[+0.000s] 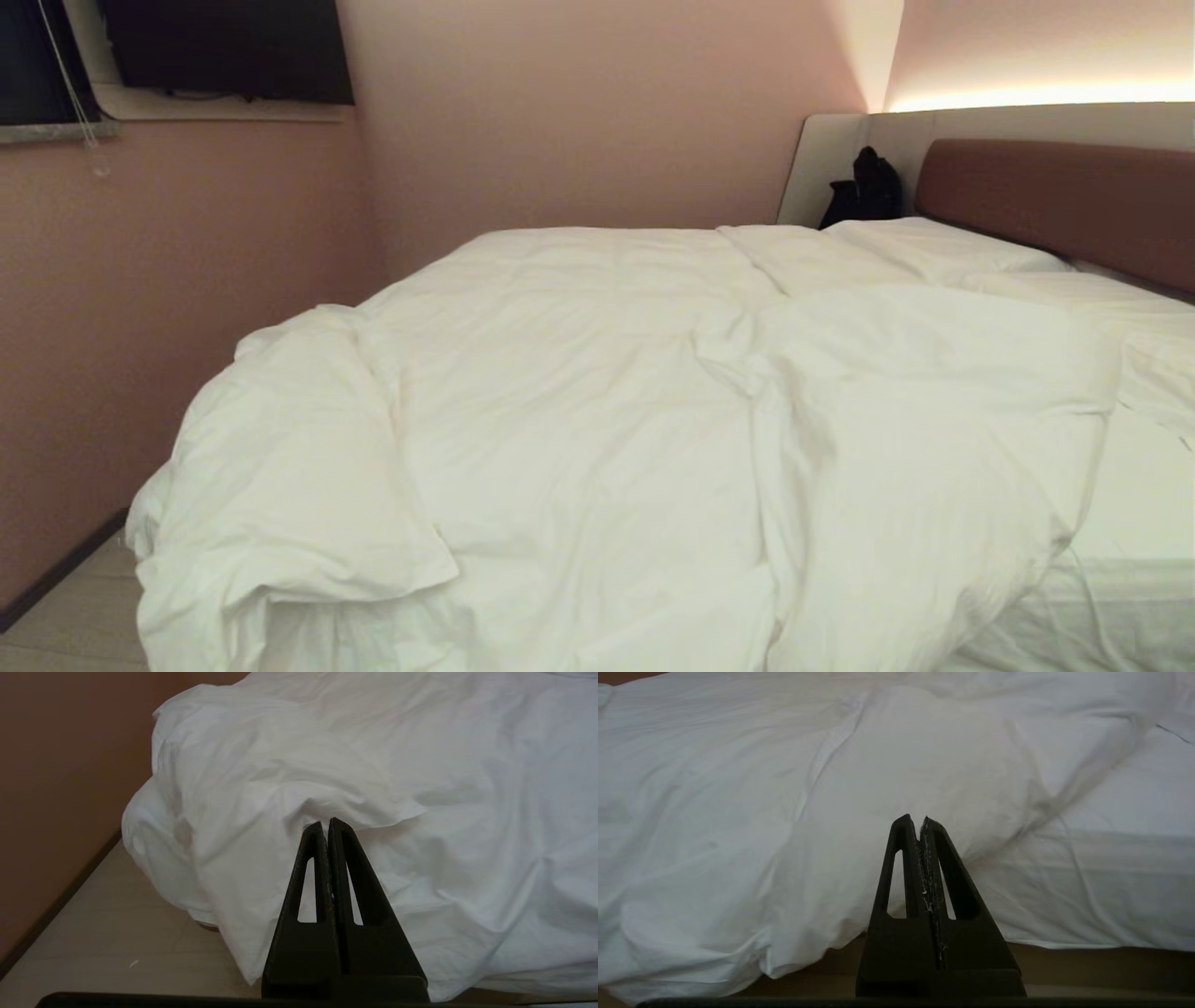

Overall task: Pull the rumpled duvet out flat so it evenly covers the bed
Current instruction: Flatten the corners of the folded blanket

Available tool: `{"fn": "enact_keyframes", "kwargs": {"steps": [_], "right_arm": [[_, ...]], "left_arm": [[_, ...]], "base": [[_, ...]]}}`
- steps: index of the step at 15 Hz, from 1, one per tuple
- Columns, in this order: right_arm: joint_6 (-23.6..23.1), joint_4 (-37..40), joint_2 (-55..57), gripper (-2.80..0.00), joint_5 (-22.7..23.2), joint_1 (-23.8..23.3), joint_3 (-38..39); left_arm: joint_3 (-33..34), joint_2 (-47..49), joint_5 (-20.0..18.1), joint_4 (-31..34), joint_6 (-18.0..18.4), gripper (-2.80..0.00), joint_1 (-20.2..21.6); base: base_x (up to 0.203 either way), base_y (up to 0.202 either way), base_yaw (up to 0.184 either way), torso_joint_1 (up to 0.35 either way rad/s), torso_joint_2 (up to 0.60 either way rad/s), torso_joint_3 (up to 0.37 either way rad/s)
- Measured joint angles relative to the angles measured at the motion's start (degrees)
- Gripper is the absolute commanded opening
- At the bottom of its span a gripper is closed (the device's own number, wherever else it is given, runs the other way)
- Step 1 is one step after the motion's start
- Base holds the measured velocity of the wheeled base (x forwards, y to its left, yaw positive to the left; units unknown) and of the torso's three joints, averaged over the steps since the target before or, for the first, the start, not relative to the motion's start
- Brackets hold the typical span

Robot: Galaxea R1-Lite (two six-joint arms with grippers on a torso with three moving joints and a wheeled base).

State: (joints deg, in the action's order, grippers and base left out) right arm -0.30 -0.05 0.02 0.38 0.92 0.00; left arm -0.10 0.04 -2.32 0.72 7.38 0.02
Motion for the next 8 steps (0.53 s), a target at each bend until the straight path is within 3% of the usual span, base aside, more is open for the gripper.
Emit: {"fn": "enact_keyframes", "kwargs": {"steps": [8], "right_arm": [[0.06,0.07,0.0,-2.8,-0.09,0.02,0.0]], "left_arm": [[0.0,-0.02,-0.07,0.0,-0.02,-2.8,0.05]], "base": [[0.0,0.195,-0.002,0.002,0.0,0.002]]}}
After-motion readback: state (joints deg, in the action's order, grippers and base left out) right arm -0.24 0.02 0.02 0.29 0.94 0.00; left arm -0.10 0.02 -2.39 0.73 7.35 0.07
